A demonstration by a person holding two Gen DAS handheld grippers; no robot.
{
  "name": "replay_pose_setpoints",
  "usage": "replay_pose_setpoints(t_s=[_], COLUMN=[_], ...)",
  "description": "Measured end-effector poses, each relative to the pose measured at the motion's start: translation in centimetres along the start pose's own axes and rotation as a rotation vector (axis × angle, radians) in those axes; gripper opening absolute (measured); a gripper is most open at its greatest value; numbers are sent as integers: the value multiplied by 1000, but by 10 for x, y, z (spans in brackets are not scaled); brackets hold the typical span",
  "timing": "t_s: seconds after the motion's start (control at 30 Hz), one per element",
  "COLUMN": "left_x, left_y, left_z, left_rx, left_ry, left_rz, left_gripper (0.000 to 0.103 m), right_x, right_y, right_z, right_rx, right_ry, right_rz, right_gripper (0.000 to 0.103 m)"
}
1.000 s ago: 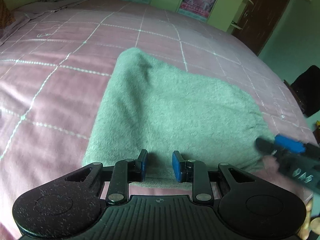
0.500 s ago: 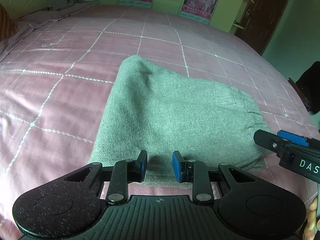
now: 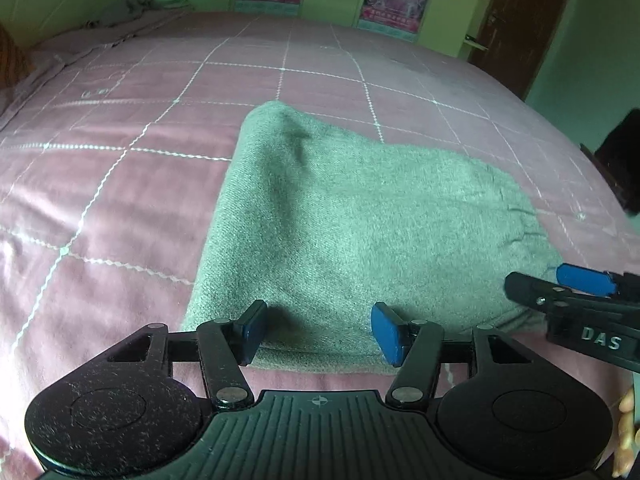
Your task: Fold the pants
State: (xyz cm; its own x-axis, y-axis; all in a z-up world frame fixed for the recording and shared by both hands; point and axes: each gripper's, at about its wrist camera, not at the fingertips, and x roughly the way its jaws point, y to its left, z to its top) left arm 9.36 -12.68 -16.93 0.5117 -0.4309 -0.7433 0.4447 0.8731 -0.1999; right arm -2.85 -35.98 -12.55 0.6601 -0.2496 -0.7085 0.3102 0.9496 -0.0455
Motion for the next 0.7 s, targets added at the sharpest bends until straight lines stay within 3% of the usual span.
replay_pose_setpoints(t_s=[0.13, 0.3, 0.7], left_x=[-2, 4, -3], left_y=[0, -6, 20], left_z=[1, -6, 23], left_rx=[-5, 53, -37], left_ry=[-15, -5, -14], left_rz=[0, 14, 14], left_gripper=[58, 60, 61], right_x=[-9, 5, -2], right_y=[-4, -8, -37], right_z=[3, -9, -1], right_rx=[28, 25, 170], right_ry=[-47, 18, 42], right_rz=[-10, -15, 64], right_gripper=[72, 76, 78])
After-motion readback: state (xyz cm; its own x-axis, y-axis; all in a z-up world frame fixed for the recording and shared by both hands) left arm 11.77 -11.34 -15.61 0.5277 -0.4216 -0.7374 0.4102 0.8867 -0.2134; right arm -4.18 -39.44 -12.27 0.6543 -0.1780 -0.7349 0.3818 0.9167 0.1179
